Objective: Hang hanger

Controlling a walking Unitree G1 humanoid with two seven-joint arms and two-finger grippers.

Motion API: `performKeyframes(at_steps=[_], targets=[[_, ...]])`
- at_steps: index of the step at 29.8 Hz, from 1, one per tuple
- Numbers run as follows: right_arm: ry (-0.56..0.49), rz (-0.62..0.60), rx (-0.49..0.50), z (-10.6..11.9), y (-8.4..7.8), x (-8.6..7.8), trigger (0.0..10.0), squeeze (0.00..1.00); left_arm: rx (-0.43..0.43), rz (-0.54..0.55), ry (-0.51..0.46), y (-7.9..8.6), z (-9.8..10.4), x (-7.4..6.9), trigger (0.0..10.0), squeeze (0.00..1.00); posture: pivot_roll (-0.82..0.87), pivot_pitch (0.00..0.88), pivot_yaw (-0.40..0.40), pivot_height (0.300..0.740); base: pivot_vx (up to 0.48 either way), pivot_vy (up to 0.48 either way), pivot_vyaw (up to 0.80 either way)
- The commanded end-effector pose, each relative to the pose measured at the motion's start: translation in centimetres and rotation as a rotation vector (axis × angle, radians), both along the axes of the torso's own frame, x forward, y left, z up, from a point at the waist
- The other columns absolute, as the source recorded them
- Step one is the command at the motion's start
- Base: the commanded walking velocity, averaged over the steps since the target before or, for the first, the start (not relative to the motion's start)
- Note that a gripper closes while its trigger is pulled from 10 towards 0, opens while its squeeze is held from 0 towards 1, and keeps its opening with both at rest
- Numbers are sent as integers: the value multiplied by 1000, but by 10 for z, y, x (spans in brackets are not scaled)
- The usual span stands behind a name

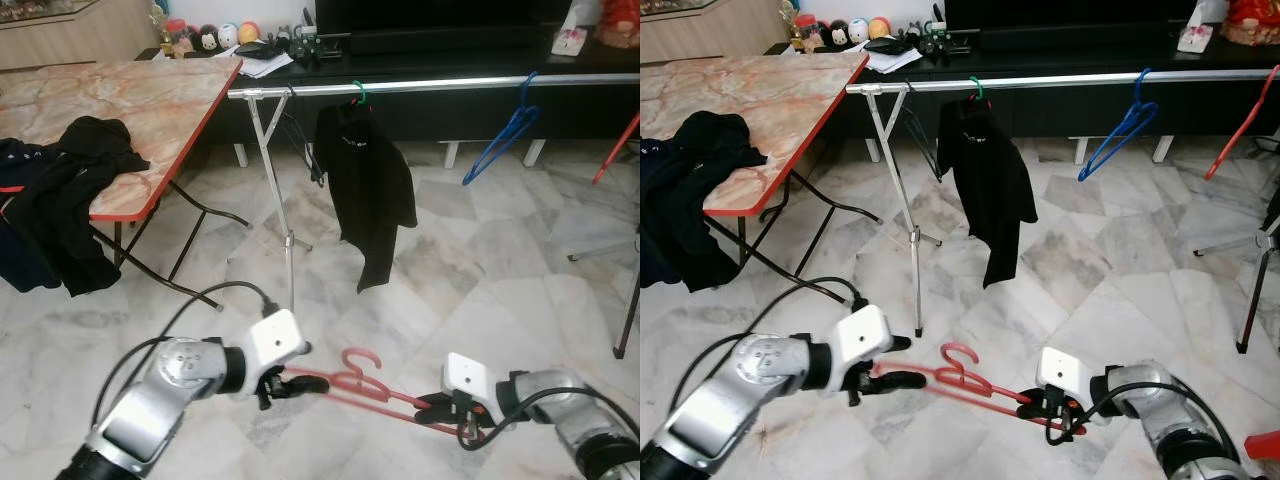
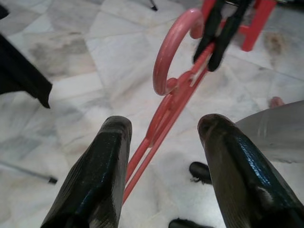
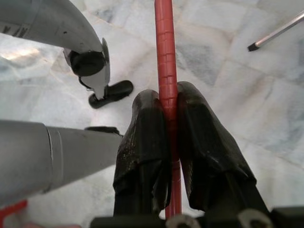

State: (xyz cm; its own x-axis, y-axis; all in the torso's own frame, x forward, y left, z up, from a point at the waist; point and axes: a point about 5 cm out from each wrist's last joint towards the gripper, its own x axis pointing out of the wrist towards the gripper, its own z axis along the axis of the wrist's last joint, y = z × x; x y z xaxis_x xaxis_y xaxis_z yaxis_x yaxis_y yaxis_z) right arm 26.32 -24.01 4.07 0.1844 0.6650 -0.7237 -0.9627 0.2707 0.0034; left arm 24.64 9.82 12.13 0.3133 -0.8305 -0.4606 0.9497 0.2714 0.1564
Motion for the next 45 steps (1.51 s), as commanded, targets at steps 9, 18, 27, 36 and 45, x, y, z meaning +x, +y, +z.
performKeyframes(at_steps=[9, 18, 27, 36, 45], targets=[[-12, 116, -19, 17, 1, 2, 0, 0, 48, -68, 26, -2, -6, 1, 10000, 0, -117, 61, 88, 740, 0, 0, 0], [-47, 170, -8, 35, 3, 6, 0, 0, 43, -84, 55, -8, -13, 0, 10000, 0, -130, 56, 87, 740, 0, 0, 0], [-62, 194, 11, 50, 5, 6, 0, 0, 33, -79, 68, -12, -18, 1, 10000, 0, -138, 46, 90, 740, 0, 0, 0], [-75, 192, 26, 59, 6, 6, 0, 0, 31, -80, 80, -15, -24, 2, 10000, 0, -147, 37, 93, 740, 0, 0, 0], [-74, 174, 42, 62, 6, 6, 0, 0, 22, -73, 89, -15, -25, 3, 7529, 0, -148, 43, 90, 740, 0, 0, 0]])
